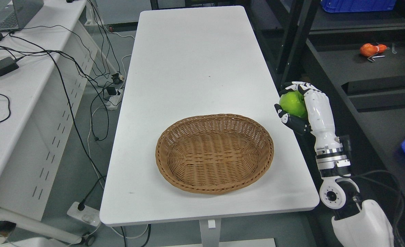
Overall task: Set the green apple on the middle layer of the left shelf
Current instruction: 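Lift the green apple out of the basket with the right hand, then carry the green apple in the right hand toward the fruit shelf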
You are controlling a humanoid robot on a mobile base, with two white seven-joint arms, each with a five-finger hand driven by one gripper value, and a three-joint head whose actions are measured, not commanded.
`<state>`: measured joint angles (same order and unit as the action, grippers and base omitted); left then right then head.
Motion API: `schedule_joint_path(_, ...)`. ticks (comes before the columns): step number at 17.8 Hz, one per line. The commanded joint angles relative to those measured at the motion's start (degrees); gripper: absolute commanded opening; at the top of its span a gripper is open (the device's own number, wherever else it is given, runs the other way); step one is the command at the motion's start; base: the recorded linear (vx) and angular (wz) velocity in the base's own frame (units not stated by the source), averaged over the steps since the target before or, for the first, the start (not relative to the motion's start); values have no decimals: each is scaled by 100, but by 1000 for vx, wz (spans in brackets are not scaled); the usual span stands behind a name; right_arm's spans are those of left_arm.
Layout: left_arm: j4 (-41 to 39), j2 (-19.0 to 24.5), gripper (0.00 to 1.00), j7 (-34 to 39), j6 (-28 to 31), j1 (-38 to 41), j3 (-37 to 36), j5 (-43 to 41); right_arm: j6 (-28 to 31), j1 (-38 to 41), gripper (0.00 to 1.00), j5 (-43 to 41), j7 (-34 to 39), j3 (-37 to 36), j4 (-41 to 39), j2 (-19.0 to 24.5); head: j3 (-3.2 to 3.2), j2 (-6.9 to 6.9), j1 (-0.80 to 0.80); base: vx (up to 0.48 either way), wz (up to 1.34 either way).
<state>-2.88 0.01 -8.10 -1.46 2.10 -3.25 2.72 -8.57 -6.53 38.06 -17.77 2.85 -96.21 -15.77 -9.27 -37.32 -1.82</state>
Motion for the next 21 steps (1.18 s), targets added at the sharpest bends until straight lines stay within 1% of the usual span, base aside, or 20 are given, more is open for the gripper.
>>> schedule_joint_path(1, 6, 99, 100, 2, -4, 1, 0, 0, -39, 135, 0, 0, 2, -452, -179, 268, 0, 0, 0, -52, 21)
schedule_joint_path(7, 6, 99, 100, 2, 5, 1, 0, 0, -56, 187, 0, 0, 19, -408, -179, 399, 0, 0, 0, -194, 2)
schedule_joint_path(9, -2, 99, 100, 2, 5, 1, 0, 0, -74, 196, 0, 0, 80, -347, -179, 391, 0, 0, 0, -345, 0)
schedule_joint_path(10, -2, 99, 100, 2, 5, 1, 0, 0, -248, 240, 0, 0, 151, -294, -179, 391, 0, 0, 0, -336, -40)
schedule_joint_path(12, -2, 99, 100, 2, 5, 1, 0, 0, -451, 354, 0, -9, 466, -206, -179, 391, 0, 0, 0, -336, -40)
schedule_joint_path(14, 6, 99, 100, 2, 5, 1, 0, 0, -452, 363, 0, -9, 766, -215, -170, 417, 0, 0, 0, -379, -118)
schedule_joint_path(21, -2, 99, 100, 2, 5, 1, 0, 0, -461, 424, 0, -9, 802, -206, -170, 444, 0, 0, 0, -382, -27)
